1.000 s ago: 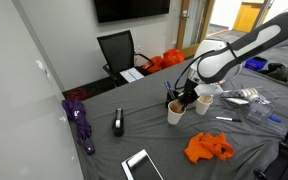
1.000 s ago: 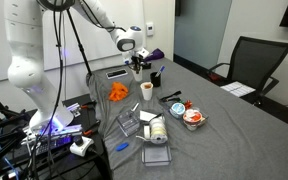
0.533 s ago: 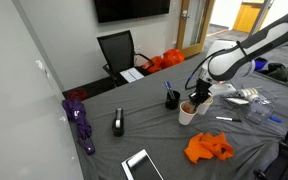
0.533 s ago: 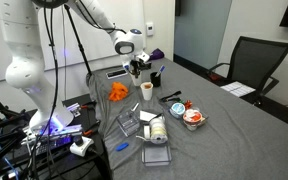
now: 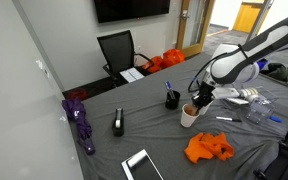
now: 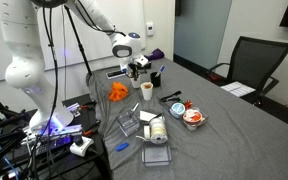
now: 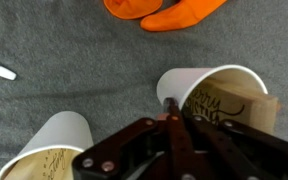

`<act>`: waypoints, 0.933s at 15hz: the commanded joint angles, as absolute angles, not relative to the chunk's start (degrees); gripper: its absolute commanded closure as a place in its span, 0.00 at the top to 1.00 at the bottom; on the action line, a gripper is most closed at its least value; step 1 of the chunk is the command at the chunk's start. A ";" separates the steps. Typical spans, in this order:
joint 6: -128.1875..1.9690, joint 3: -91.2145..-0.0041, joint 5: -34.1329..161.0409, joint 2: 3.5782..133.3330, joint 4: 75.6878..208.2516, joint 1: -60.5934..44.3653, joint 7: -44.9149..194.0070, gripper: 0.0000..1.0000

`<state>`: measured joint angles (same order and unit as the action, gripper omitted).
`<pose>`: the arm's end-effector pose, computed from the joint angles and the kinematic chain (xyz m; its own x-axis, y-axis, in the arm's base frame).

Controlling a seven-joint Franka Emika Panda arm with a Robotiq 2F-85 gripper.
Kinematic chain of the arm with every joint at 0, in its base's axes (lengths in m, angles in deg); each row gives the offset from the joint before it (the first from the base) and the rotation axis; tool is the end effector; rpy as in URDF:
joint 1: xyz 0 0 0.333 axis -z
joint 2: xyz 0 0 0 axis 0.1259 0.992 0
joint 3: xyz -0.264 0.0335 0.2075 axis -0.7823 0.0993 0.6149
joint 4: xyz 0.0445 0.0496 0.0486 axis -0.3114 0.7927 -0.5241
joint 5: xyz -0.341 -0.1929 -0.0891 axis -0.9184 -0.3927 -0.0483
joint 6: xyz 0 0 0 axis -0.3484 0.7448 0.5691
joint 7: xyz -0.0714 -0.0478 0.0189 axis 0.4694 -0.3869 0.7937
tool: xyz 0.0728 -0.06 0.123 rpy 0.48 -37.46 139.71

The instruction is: Place the fallen cup vertically upright

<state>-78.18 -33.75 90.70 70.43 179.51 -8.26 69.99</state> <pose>0.5456 0.0894 0.1843 0.9767 -0.2125 -0.0310 -0.2133 -0.9429 -0.2560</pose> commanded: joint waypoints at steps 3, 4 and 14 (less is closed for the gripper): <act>-82.25 -32.86 93.80 70.83 180.29 -7.60 69.48 0.01; -82.78 -32.97 93.68 71.24 180.09 -7.77 69.84 0.01; -85.95 -33.47 92.06 74.07 179.40 -8.50 74.50 0.28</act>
<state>-84.37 -33.72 92.32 73.47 179.52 -8.47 72.96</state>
